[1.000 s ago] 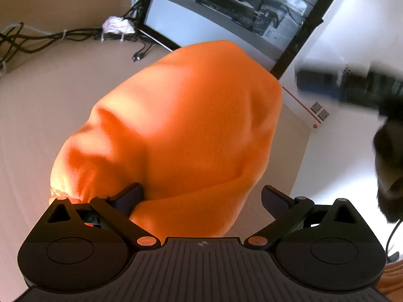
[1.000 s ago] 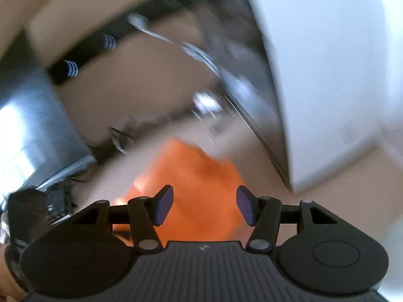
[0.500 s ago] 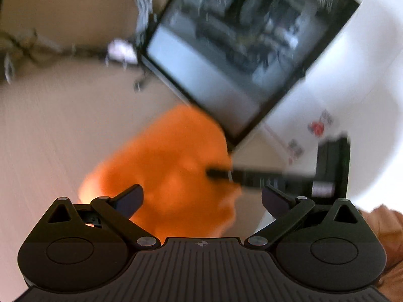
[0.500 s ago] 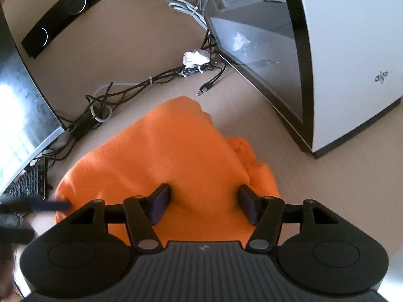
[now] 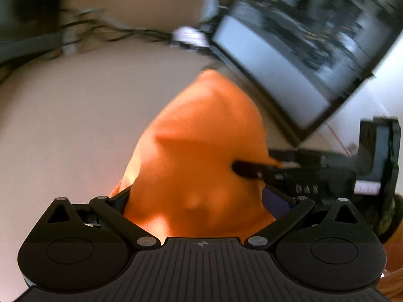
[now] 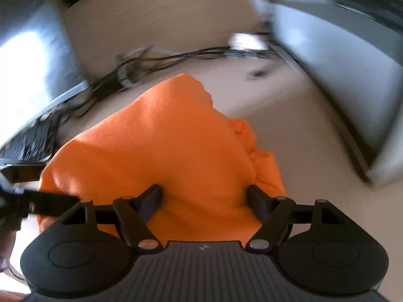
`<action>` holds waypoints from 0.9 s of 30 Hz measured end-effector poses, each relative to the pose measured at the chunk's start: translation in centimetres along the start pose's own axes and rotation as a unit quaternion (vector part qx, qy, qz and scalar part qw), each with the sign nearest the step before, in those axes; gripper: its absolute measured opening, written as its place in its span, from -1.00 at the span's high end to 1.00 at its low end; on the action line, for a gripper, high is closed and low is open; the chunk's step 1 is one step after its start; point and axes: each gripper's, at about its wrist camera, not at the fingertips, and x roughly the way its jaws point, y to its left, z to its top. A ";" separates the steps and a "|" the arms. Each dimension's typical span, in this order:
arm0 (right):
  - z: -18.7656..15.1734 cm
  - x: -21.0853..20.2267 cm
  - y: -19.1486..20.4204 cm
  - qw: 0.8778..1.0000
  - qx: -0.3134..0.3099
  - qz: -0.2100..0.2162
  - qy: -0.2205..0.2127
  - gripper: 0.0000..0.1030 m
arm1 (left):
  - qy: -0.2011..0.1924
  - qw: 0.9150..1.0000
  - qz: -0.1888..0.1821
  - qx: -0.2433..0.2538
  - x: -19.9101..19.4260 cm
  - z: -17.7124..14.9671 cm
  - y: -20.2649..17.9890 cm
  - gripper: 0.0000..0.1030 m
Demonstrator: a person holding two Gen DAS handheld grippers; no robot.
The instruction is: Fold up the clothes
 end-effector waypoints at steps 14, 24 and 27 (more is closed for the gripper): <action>8.6 4.0 15.0 0.969 -0.190 0.145 -0.066 -0.53 | -0.063 0.976 0.109 -0.179 -9.5 -7.3 7.1 -0.99; 8.5 8.6 8.4 0.970 0.112 0.213 0.047 -0.03 | -0.075 0.973 0.102 -0.191 -10.2 -7.7 7.5 -0.99; 10.1 7.9 10.6 0.944 0.102 0.310 0.047 0.21 | -0.076 0.975 0.098 -0.187 -10.5 -7.3 7.3 -0.99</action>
